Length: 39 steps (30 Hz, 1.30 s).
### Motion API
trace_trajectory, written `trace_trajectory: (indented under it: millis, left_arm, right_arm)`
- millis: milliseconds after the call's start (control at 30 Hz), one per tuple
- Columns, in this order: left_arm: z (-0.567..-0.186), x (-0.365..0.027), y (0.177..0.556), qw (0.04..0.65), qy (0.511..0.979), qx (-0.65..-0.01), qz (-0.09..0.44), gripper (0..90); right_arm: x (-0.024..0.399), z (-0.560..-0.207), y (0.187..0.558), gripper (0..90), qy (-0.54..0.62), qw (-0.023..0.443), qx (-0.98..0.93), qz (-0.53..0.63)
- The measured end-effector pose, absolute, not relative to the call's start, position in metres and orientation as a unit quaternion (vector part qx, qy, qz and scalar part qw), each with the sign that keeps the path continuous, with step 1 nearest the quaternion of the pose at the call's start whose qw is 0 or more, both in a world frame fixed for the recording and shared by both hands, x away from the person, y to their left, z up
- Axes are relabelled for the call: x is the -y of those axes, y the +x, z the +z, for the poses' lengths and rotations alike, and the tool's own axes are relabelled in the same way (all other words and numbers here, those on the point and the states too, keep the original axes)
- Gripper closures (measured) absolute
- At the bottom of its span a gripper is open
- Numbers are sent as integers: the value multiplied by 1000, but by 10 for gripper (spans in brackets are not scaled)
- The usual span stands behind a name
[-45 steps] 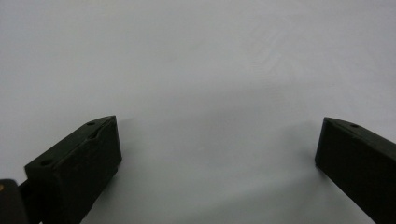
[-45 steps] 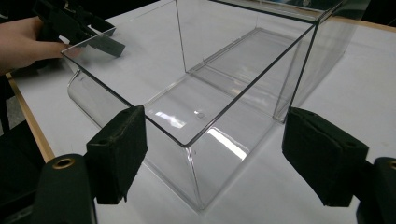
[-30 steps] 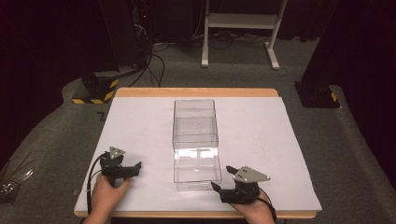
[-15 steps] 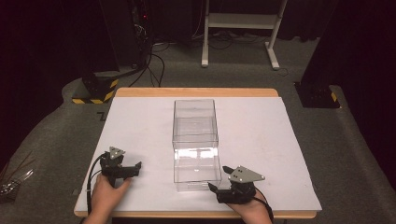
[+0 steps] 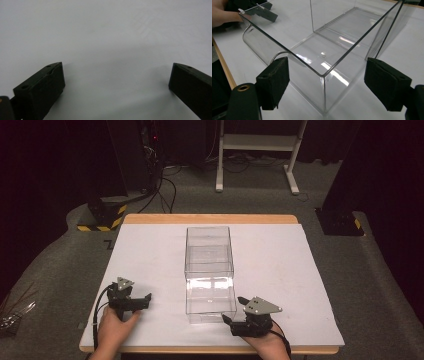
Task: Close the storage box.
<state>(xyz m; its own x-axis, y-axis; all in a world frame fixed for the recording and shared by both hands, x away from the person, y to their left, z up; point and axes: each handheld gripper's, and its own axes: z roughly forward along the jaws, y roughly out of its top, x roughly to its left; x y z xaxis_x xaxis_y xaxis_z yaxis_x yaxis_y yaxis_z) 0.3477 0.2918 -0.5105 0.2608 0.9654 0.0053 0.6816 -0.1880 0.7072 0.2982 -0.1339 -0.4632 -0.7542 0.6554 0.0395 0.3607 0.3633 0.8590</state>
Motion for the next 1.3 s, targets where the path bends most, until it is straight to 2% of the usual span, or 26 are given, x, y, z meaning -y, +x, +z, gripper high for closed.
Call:
trace_trajectory:
  millis: [1300]
  left_arm:
    - [-510,-292,348,303,734,-561,234,5]
  right_arm:
    - [126,-461,320,213,337,181,-795,471]
